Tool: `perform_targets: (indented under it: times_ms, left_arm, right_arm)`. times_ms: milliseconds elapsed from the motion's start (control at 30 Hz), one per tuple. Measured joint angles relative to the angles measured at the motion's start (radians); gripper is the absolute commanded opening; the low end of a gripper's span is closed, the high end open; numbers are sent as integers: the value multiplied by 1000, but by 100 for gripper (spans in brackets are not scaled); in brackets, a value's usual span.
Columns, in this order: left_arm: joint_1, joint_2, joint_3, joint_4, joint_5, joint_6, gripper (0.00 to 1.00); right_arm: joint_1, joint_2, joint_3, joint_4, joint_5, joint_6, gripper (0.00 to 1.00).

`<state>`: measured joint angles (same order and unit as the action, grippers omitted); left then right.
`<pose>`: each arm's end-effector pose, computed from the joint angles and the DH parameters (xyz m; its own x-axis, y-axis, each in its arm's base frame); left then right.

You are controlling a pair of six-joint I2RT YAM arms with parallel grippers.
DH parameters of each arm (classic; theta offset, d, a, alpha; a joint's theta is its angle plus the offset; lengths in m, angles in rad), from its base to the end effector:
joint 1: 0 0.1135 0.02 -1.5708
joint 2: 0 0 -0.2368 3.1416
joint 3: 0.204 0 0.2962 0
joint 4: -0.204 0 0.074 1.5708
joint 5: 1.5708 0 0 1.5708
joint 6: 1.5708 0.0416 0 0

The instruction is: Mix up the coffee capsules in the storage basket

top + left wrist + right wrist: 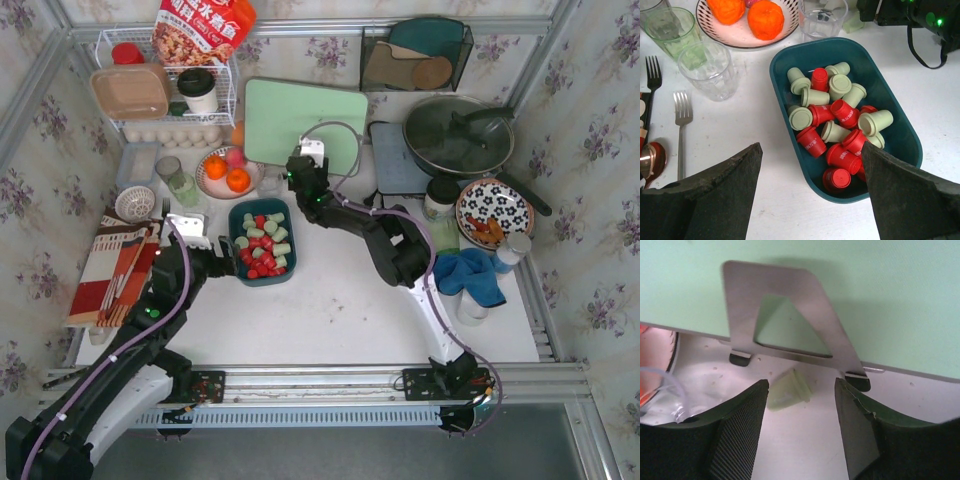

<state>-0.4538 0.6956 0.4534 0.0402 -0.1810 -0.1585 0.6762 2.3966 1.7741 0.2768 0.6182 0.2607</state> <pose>0.2251 -0.1015 0.2309 -0.2211 -0.0649 -0.9731 0.2408 0.9632 -0.1190 0.4567 0.3356 0.1171 -0.2772 0.0469 -0.9597 -0.0137 0.9985 0.0528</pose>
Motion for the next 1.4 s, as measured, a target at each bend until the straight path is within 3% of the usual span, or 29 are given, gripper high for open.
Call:
perform_targets:
  times_ms: [500,767,933,1167,1400]
  left_arm:
    - [0,-1,0,0,17,-11,83]
    - [0,-4,3,-3,18,-18,83]
    - [0,-6,7,-9,21,-18,83]
    - [0,-5,8,-16,25,-18,83]
    - [0,40,22,-13,58,-16,83]
  right_arm:
    - [-61,206,344,-360,-249,101,65]
    - [-99,206,358,-407,-246,187,61]
    - [-102,100,204,-418,-220,203,57]
    - [-93,-109,-72,-397,-217,190,60]
    - [-68,-283,-298,-353,-289,123,59]
